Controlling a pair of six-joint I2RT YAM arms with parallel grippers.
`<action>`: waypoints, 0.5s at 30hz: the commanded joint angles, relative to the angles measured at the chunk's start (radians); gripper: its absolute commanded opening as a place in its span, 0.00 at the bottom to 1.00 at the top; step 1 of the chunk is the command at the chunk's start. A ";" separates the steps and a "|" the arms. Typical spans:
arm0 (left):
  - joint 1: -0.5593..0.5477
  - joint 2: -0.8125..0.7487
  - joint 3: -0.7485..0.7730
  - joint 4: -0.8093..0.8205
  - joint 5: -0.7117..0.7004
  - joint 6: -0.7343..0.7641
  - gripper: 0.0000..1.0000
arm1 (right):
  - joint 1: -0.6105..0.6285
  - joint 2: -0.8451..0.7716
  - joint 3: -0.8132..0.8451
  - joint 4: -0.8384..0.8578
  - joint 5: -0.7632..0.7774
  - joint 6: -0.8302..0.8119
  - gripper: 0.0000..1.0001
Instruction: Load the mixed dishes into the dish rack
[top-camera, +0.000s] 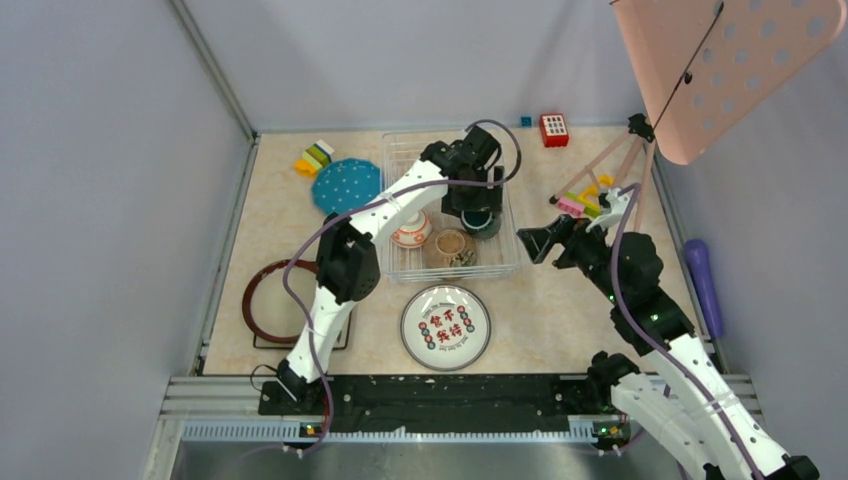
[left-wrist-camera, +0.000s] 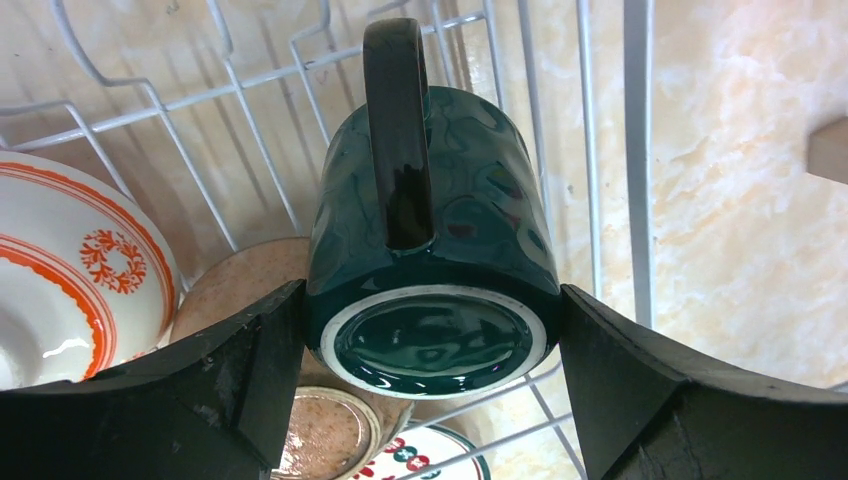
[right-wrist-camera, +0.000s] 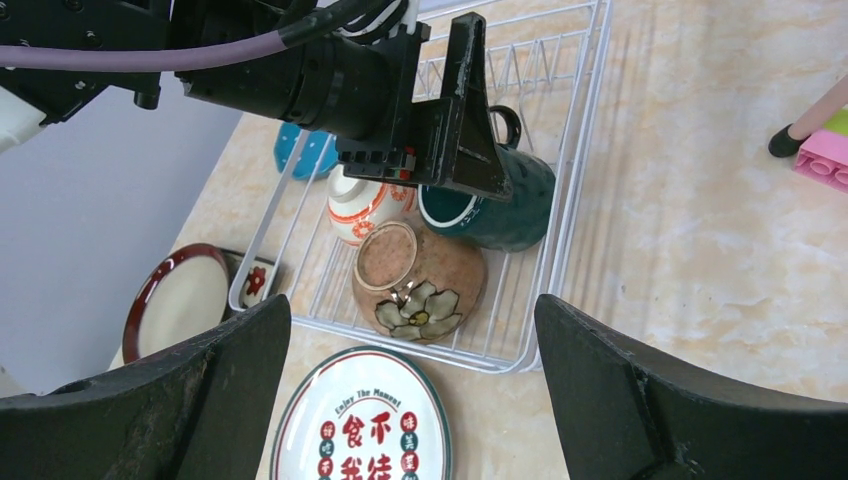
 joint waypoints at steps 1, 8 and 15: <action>0.000 -0.034 0.045 0.035 -0.069 0.019 0.04 | -0.009 -0.010 0.026 0.004 0.003 -0.003 0.89; 0.005 -0.054 0.039 0.050 -0.081 0.011 0.76 | -0.009 0.003 0.020 0.013 0.000 -0.004 0.89; 0.015 -0.166 -0.046 0.187 -0.024 0.019 0.98 | -0.009 0.048 -0.004 -0.031 0.042 0.059 0.94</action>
